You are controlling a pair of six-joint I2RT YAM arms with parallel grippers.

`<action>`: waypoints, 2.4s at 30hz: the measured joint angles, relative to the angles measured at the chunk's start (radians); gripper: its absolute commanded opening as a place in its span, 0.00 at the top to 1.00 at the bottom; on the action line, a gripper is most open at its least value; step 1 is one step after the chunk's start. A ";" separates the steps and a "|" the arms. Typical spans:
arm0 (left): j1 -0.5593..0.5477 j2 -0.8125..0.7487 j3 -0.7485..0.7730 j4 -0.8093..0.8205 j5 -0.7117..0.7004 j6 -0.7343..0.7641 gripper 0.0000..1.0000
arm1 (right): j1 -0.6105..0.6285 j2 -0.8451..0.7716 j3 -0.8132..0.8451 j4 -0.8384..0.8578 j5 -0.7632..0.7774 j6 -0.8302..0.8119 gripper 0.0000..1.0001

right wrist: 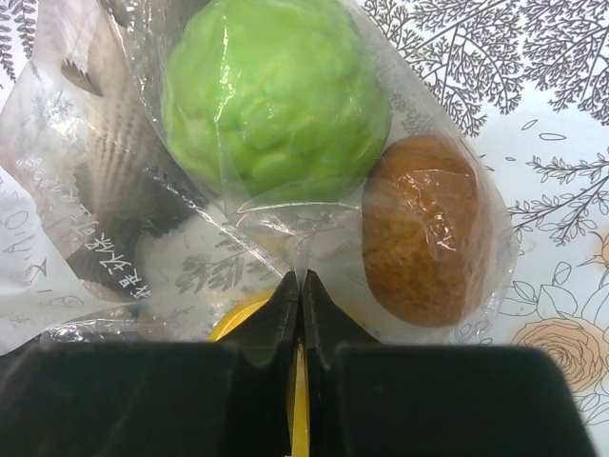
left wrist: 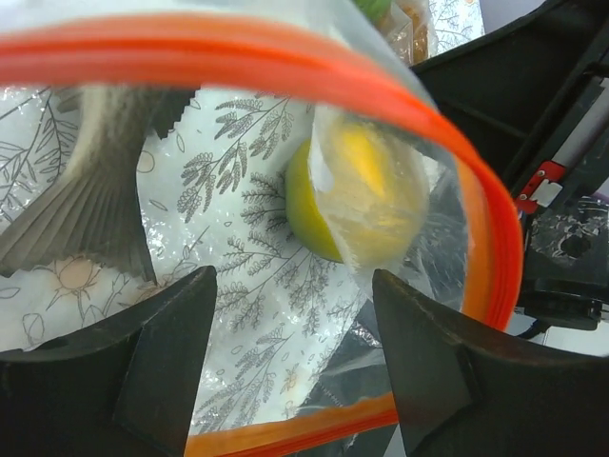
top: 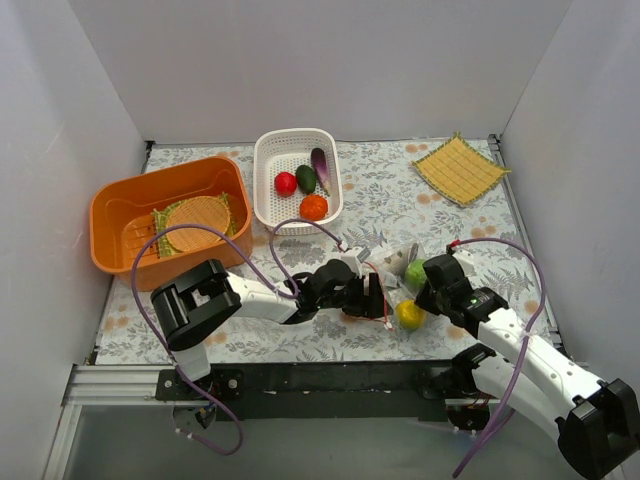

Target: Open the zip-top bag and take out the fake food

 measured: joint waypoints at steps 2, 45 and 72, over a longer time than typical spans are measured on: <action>0.000 0.000 -0.004 0.000 0.002 0.001 0.30 | 0.000 -0.001 0.000 -0.003 -0.011 -0.005 0.68; -0.042 0.037 0.096 -0.101 -0.137 0.076 0.27 | -0.002 -0.063 -0.102 -0.037 -0.201 0.027 0.93; -0.031 -0.219 0.033 -0.386 -0.340 0.119 0.50 | 0.001 -0.063 -0.063 -0.058 -0.050 -0.024 0.90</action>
